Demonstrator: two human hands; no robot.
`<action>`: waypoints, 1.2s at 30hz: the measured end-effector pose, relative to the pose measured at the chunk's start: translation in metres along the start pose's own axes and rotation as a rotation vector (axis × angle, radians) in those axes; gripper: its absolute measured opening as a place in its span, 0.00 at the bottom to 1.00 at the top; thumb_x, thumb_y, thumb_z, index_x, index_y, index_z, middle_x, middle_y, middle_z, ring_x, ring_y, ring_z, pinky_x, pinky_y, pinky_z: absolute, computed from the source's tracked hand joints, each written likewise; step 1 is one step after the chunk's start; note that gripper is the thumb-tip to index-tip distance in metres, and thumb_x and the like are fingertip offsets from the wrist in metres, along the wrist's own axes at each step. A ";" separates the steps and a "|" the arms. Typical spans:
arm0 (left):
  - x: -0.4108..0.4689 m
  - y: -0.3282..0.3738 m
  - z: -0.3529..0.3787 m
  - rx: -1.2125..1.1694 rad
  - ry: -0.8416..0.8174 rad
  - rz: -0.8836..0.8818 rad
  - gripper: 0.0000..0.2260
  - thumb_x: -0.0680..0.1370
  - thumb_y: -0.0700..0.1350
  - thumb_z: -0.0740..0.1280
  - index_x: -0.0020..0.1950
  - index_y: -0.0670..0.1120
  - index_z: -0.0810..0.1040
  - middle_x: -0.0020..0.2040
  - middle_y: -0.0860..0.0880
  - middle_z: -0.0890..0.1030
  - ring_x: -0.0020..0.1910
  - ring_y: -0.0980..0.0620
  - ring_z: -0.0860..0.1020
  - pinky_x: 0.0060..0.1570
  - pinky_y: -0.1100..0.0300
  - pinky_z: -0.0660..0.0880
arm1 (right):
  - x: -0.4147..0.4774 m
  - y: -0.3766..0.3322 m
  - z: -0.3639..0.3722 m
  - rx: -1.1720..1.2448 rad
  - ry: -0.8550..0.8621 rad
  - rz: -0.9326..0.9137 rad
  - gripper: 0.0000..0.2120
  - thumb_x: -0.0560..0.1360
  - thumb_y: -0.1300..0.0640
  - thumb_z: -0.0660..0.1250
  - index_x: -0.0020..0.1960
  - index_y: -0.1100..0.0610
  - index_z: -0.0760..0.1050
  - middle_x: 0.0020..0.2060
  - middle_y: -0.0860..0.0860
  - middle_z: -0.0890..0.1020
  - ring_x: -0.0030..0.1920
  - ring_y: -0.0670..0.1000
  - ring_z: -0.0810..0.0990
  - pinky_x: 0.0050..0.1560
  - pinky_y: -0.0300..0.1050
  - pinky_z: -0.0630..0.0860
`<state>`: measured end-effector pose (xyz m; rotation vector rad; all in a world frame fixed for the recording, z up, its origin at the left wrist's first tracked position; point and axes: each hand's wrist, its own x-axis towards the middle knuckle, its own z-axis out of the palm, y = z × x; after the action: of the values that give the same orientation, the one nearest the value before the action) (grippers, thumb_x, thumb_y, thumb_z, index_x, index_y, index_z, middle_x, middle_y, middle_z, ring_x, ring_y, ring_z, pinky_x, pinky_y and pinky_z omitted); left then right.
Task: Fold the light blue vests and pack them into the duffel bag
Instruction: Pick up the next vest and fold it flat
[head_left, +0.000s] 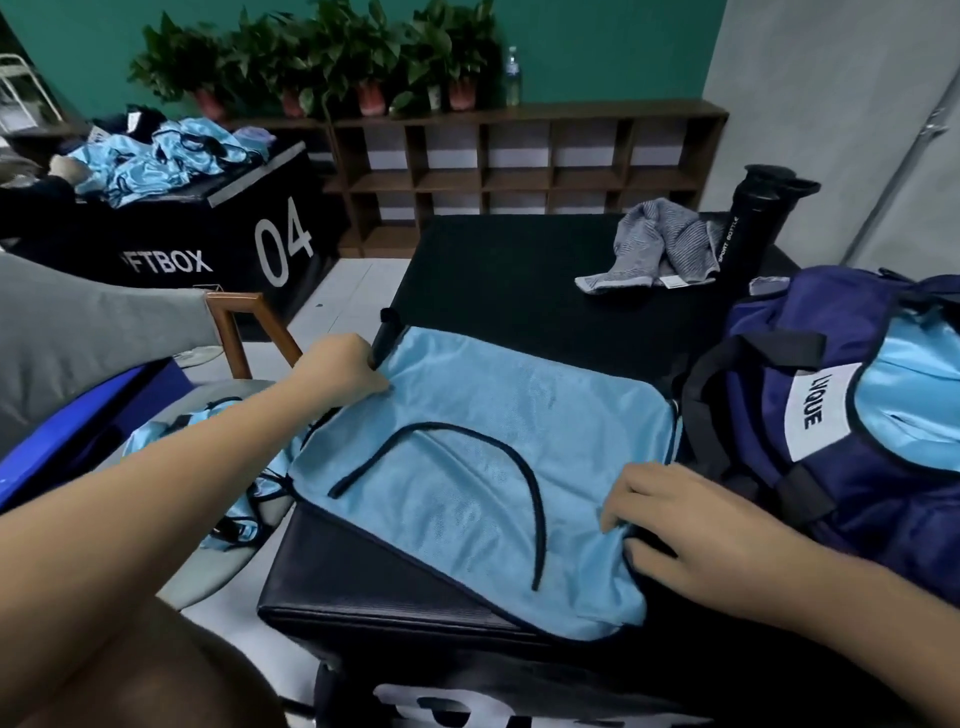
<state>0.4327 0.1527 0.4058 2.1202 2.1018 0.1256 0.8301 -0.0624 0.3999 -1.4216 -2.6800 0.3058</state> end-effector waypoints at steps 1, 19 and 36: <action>0.009 0.005 0.000 0.003 0.011 0.006 0.14 0.73 0.52 0.76 0.40 0.43 0.81 0.37 0.44 0.83 0.37 0.45 0.80 0.33 0.55 0.73 | 0.003 -0.005 0.003 0.014 0.006 -0.016 0.10 0.78 0.48 0.61 0.57 0.42 0.75 0.52 0.39 0.74 0.54 0.42 0.74 0.61 0.40 0.70; 0.120 0.165 0.040 -0.050 0.156 0.262 0.07 0.76 0.46 0.72 0.52 0.45 0.81 0.54 0.46 0.74 0.50 0.44 0.77 0.48 0.50 0.79 | -0.001 -0.037 -0.005 0.136 0.138 -0.158 0.19 0.82 0.48 0.67 0.72 0.44 0.74 0.61 0.39 0.76 0.62 0.43 0.74 0.65 0.43 0.72; 0.143 0.229 0.059 -0.044 0.199 0.294 0.15 0.77 0.45 0.70 0.64 0.48 0.78 0.59 0.45 0.74 0.57 0.41 0.74 0.54 0.47 0.76 | -0.009 -0.003 -0.003 -0.265 0.042 0.025 0.07 0.73 0.51 0.64 0.50 0.50 0.71 0.45 0.47 0.72 0.45 0.54 0.72 0.49 0.53 0.74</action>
<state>0.6700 0.2918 0.3792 2.4669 1.8452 0.4287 0.8329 -0.0712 0.4034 -1.5089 -2.7514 -0.0812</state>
